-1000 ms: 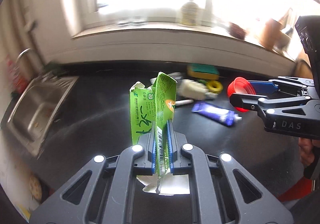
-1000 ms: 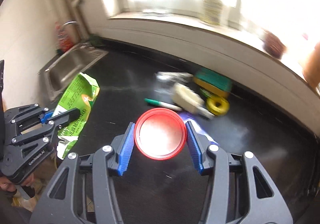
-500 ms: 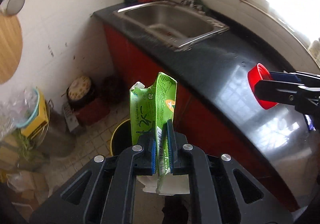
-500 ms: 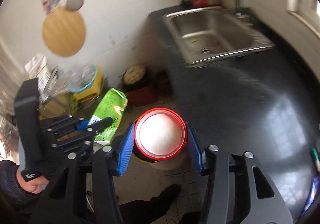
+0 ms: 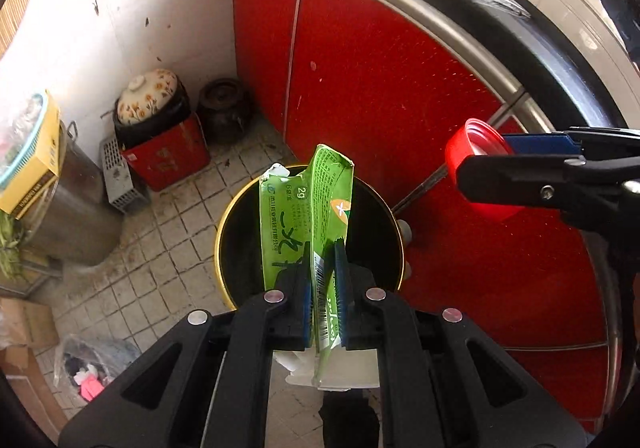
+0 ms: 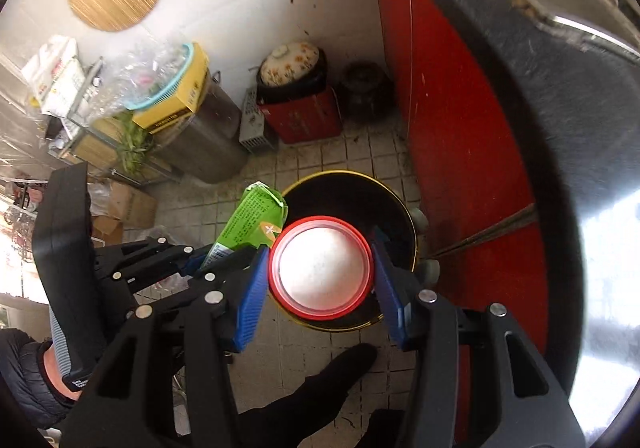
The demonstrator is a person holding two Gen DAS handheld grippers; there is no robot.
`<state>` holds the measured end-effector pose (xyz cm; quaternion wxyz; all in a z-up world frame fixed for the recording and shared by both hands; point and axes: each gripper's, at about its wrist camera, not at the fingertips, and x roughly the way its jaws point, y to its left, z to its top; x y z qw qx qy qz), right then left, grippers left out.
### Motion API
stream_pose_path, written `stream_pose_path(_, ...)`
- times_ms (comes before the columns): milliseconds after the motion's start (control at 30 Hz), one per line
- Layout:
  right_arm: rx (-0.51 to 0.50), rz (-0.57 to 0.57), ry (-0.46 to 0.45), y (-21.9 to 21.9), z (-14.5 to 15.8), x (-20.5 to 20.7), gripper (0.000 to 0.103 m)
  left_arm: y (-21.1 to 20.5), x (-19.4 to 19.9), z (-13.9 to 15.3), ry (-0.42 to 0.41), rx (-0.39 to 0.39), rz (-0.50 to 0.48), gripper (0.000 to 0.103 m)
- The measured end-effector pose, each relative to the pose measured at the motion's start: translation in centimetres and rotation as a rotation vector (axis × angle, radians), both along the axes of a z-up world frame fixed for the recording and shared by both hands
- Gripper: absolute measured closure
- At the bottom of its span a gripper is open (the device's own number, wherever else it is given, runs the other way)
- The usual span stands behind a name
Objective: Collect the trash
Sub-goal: 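Carry green carton and red lid to the yellow bin and release both, then swing both open tools back over the counter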
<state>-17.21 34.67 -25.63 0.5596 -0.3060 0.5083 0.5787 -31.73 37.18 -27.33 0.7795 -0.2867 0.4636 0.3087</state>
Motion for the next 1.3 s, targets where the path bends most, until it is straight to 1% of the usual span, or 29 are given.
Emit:
stream_pose_path(133,-0.004,0.002,0.011,0.7,-0.3,0.2,0.052,0.7,0.0,-0.9,-0.009,-0.013,-0.018,0.094)
stream_pose_path(167,-0.004,0.007,0.012,0.9,-0.3,0.2,0.046,1.0,-0.1,-1.2,-0.005,-0.017,-0.02,0.087)
stream_pose_path(200,-0.001,0.011,0.005,1.1,-0.1,0.0,0.034,1.2,-0.1,-1.4,0.015,-0.018,-0.021,0.076)
stream_pose_path(233,0.007,0.012,-0.005,1.0,0.3,0.0,0.03,1.3,-0.2,-1.3,0.027,-0.012,-0.019,0.035)
stream_pose_path(267,0.012,0.014,-0.006,1.0,0.6,-0.1,0.03,1.2,-0.3,-1.0,0.033,0.011,-0.007,0.017)
stream_pose_path(300,0.014,0.016,-0.005,1.1,0.9,0.0,0.03,1.1,-0.7,-0.2,0.009,0.047,0.007,0.017)
stream_pose_path(333,0.019,0.018,-0.009,0.8,1.6,0.0,0.03,1.1,-0.9,0.2,0.002,0.05,0.008,0.017)
stream_pose_path(400,0.032,0.02,-0.009,0.3,2.5,0.0,0.029,1.0,-1.2,1.0,0.016,0.049,0.012,0.017)
stream_pose_path(467,0.051,0.018,-0.008,-0.8,4.3,0.1,0.027,0.7,-1.4,2.3,0.021,0.057,0.008,0.017)
stream_pose_path(533,0.083,0.01,-0.02,-2.7,6.8,0.5,0.024,-0.1,-1.4,4.3,0.028,0.084,-0.001,0.017)
stream_pose_path(600,0.119,-0.019,-0.027,-4.6,9.3,1.2,0.021,-1.3,-1.0,6.8,0.028,0.108,-0.013,0.016)
stream_pose_path(667,0.162,-0.082,-0.05,-7.5,12.6,2.9,0.02,-2.5,0.0,9.3,0.016,0.125,-0.039,0.012)
stream_pose_path(733,0.194,-0.168,-0.085,-10.9,15.8,5.0,0.017,-4.5,2.0,12.3,-0.011,0.15,-0.101,0.01)
stream_pose_path(767,0.211,-0.218,-0.102,-12.7,17.3,6.2,0.015,-6.0,3.8,14.2,-0.033,0.166,-0.15,0.009)
stream_pose_path(800,0.225,-0.267,-0.117,-14.5,18.5,7.2,0.013,-7.1,5.1,15.4,-0.054,0.167,-0.189,0.009)
stream_pose_path(867,0.231,-0.388,-0.173,-19.4,21.1,9.9,0.013,-9.3,8.2,17.7,-0.098,0.169,-0.278,0.009)
stream_pose_path(900,0.236,-0.429,-0.189,-21.1,21.9,10.9,0.013,-11.0,10.4,19.2,-0.132,0.178,-0.345,0.008)
stream_pose_path(967,0.245,-0.549,-0.232,-25.9,23.9,13.1,0.013,-13.9,13.9,21.1,-0.178,0.188,-0.458,0.008)
stream_pose_path(1067,0.255,-0.733,-0.287,-33.5,26.1,15.8,0.013,-19.9,19.7,24.0,-0.254,0.206,-0.683,0.008)
stream_pose_path(1100,0.254,-0.776,-0.299,-35.4,26.4,16.4,0.013,-21.9,21.2,24.6,-0.271,0.21,-0.747,0.008)
stream_pose_path(1200,0.24,-0.936,-0.346,-43.1,27.4,18.2,0.012,-27.9,25.2,26.0,-0.305,0.203,-0.922,0.008)
stream_pose_path(1267,0.23,-1.003,-0.361,-46.8,27.3,19.0,0.012,-31.3,27.1,26.5,-0.324,0.189,-1.009,0.008)
stream_pose_path(1300,0.227,-1.044,-0.363,-48.9,27.2,19.2,0.012,-32.4,27.5,26.6,-0.329,0.187,-1.035,0.008)
